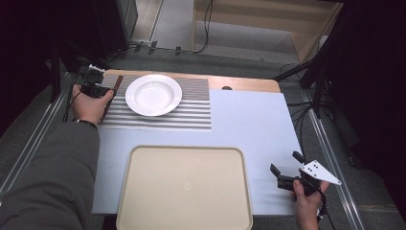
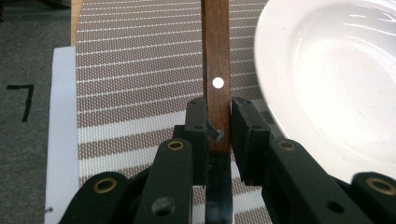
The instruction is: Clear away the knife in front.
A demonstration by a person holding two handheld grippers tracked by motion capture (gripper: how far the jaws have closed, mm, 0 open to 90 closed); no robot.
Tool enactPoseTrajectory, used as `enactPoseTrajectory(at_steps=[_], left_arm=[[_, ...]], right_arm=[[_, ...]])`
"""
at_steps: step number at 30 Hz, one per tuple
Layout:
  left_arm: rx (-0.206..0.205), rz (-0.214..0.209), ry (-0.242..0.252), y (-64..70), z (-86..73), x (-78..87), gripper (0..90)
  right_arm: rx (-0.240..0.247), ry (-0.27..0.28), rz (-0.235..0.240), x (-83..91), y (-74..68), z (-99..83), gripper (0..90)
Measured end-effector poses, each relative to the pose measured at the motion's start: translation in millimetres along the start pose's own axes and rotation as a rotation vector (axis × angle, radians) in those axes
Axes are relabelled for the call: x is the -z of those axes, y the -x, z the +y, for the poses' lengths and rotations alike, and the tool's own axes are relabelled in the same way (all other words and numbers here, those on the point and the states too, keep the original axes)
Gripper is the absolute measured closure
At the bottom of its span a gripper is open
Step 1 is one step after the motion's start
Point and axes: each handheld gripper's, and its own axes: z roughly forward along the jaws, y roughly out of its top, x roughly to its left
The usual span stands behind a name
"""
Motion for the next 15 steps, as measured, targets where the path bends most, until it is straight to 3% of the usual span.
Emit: enactPoseTrajectory(at_steps=[15], left_arm=[[-0.012,-0.086,0.014,18.4,-22.1,25.1,76.3]], right_arm=[[0.010,-0.008,-0.008,0.0,-1.4,-0.2,0.0]])
